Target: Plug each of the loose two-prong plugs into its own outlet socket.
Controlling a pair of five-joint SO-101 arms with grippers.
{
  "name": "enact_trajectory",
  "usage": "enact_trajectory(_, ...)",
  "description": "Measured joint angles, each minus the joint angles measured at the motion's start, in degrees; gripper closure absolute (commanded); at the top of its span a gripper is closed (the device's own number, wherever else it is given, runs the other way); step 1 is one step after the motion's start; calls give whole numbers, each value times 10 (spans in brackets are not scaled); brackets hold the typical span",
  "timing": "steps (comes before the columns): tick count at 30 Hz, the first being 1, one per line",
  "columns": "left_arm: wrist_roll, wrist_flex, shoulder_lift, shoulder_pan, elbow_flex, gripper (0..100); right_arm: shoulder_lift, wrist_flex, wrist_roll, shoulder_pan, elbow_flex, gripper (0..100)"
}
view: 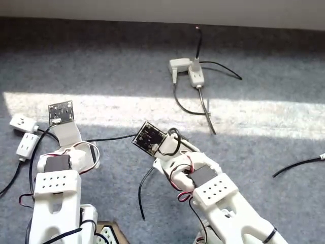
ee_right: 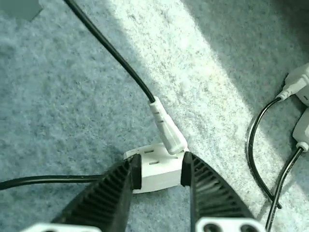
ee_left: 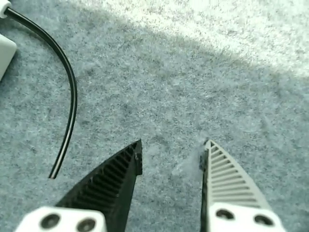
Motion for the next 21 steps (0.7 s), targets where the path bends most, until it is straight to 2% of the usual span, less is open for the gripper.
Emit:
enact_trajectory(5,0,0,0,0,0,787,0,-14,-3,-1,0,843)
enact_trajectory(9,0,0,0,0,0,787,0,-14,-3,-4,0,764)
enact_trajectory(16,0,0,0,0,0,787,0,-42,-3,-4,-14,762)
enact_trajectory(21,0,0,0,0,0,787,36,-48,5,-39,-24,762)
